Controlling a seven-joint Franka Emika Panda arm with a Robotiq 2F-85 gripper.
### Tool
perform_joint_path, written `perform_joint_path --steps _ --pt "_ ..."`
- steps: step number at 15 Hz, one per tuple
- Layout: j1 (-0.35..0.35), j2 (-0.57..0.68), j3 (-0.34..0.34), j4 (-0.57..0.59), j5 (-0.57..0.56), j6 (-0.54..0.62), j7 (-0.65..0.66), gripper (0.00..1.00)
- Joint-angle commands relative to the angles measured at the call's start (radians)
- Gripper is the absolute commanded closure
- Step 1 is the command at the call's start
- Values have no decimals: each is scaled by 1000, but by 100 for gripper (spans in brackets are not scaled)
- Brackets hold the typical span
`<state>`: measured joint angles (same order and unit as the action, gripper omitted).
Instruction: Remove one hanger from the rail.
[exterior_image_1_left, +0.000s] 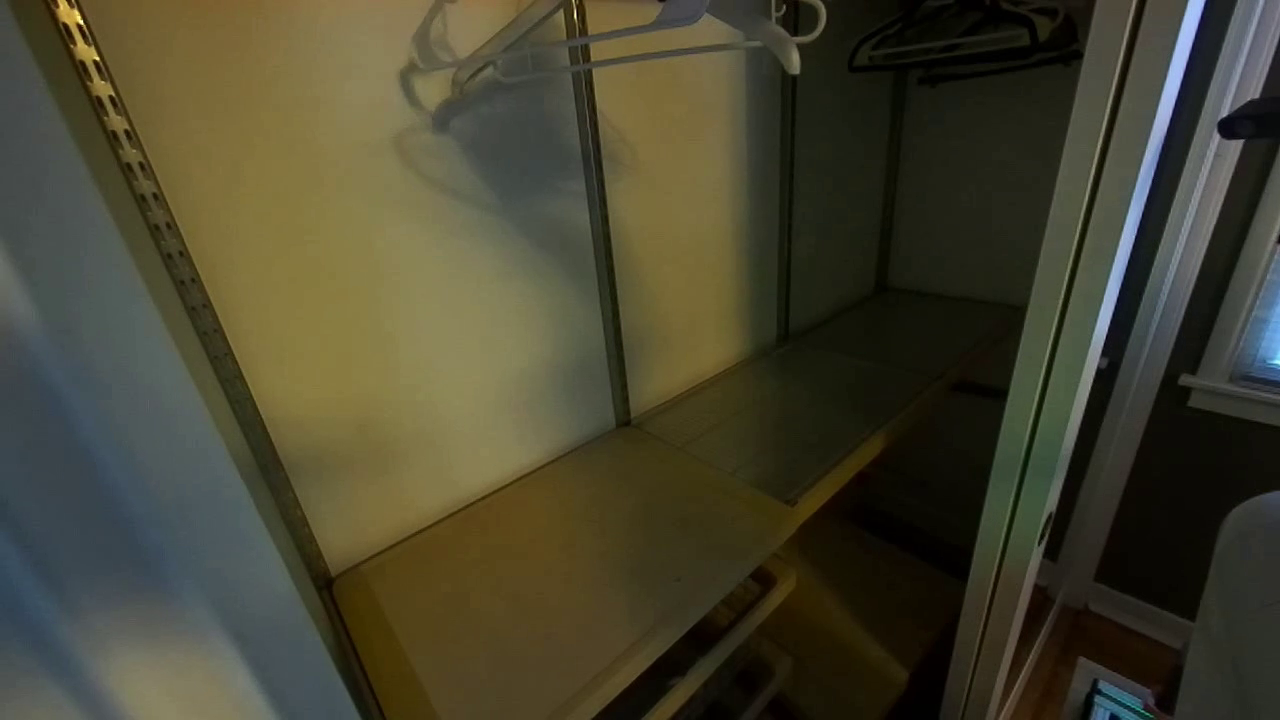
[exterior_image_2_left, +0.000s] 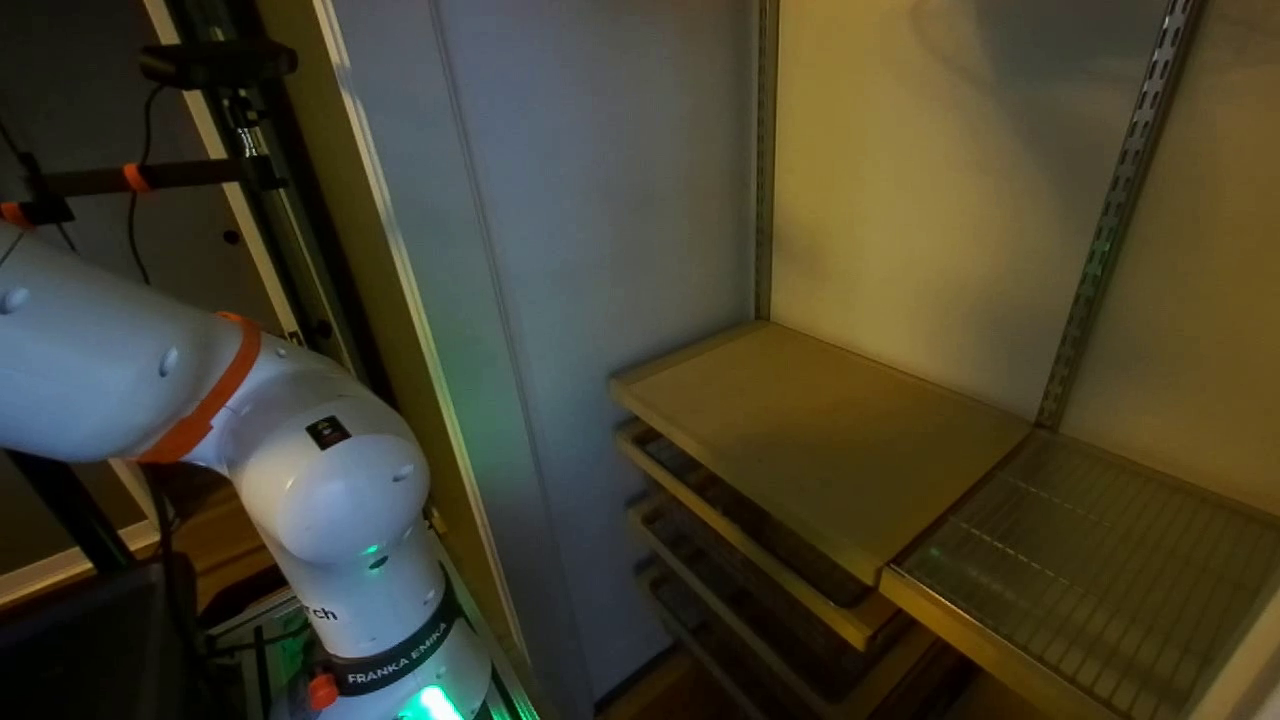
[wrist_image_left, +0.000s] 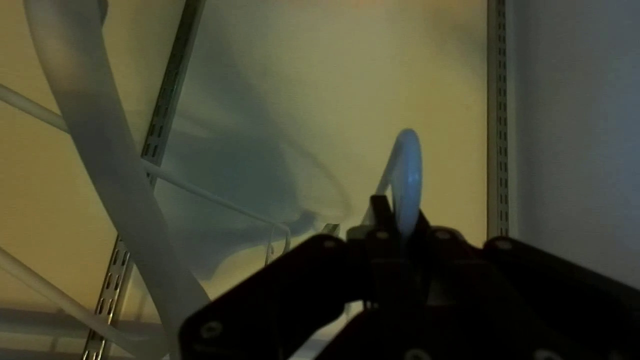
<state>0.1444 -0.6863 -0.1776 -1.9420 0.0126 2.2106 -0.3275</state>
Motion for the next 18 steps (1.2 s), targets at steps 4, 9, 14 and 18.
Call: perform_joint_path --steps 4,9,14,18 --pt "-17 48 33 117 21 -176 13 98" --pt "-40 24 80 177 -4 -229 32 98" --pt "-59 -9 128 183 -34 -191 39 98" --pt "-122 -33 191 138 -175 -88 48 98"
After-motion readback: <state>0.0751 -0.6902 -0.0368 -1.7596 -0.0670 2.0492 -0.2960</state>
